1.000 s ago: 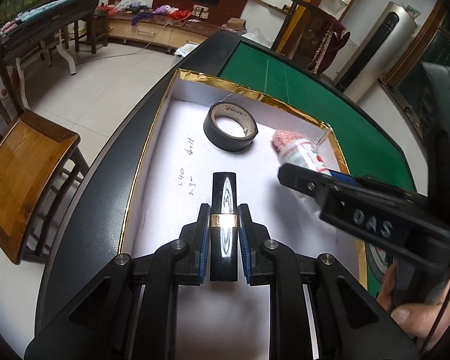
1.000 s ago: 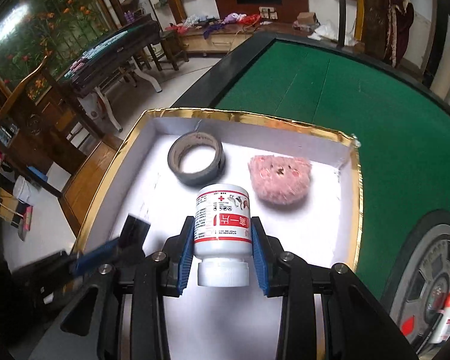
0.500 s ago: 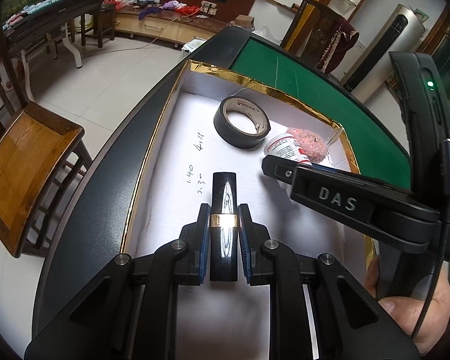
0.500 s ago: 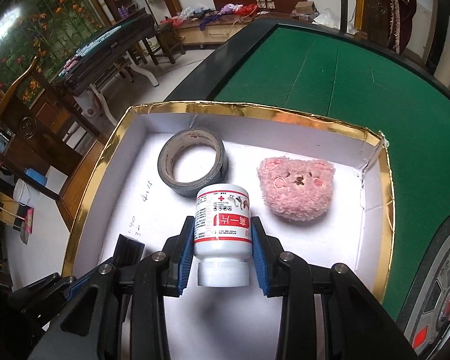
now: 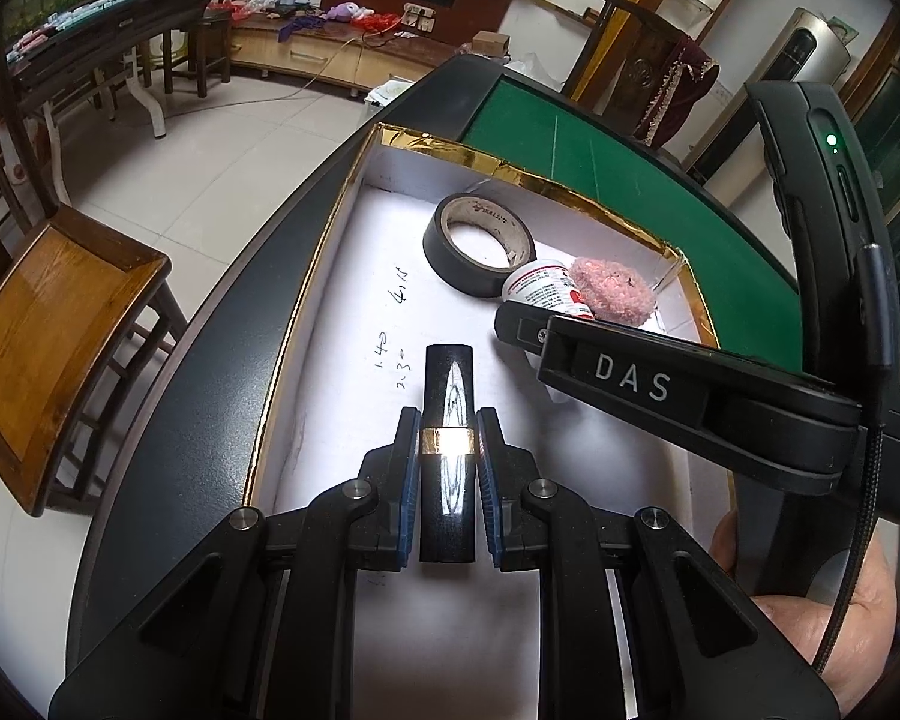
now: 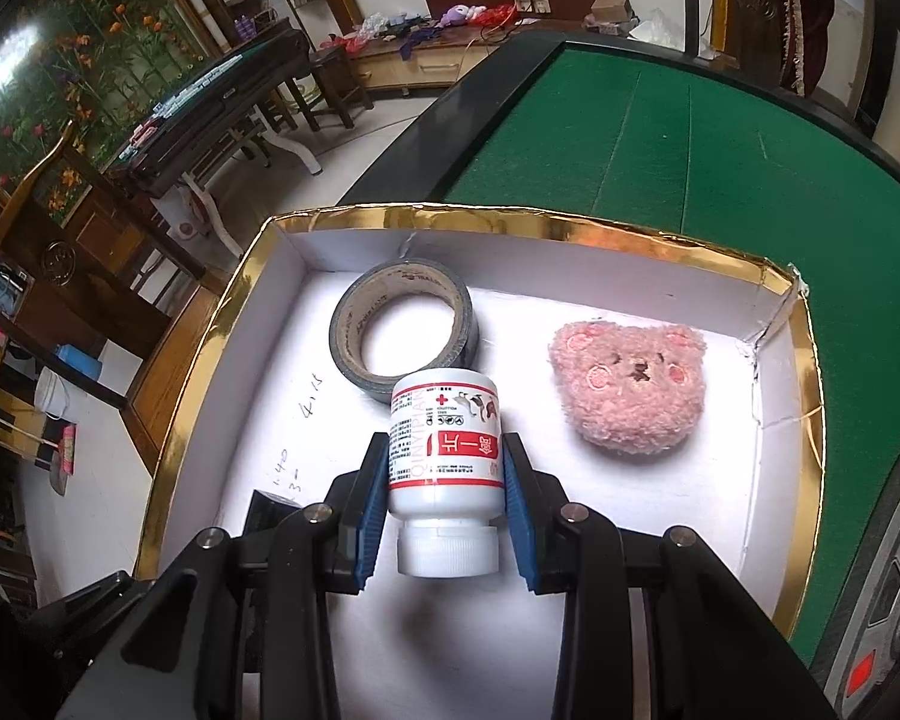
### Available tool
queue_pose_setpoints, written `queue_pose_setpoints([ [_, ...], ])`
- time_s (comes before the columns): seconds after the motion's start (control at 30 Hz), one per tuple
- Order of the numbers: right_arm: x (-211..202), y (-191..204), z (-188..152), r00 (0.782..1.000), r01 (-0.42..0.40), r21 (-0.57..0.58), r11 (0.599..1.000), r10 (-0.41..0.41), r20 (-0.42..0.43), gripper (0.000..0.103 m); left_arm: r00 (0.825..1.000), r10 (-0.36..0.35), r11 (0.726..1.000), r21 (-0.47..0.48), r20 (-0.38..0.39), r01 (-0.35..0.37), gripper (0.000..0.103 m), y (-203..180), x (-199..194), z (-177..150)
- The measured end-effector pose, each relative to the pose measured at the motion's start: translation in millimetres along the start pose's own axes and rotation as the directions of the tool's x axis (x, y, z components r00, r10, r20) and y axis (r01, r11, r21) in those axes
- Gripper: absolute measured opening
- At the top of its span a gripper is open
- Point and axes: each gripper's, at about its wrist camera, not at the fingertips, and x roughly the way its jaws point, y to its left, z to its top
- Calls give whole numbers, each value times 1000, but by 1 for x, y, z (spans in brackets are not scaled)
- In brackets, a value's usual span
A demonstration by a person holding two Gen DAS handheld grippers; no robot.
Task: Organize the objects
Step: 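Set the pill bottle and lipstick down inside the tray and open both tools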
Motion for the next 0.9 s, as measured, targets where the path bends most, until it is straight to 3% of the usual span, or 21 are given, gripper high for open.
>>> queue_pose_setpoints([
  [0.9, -5, -7, 0, 999, -36, 45, 998, 37, -12, 36, 999, -38, 998, -44, 12, 39, 18, 6, -10, 4],
])
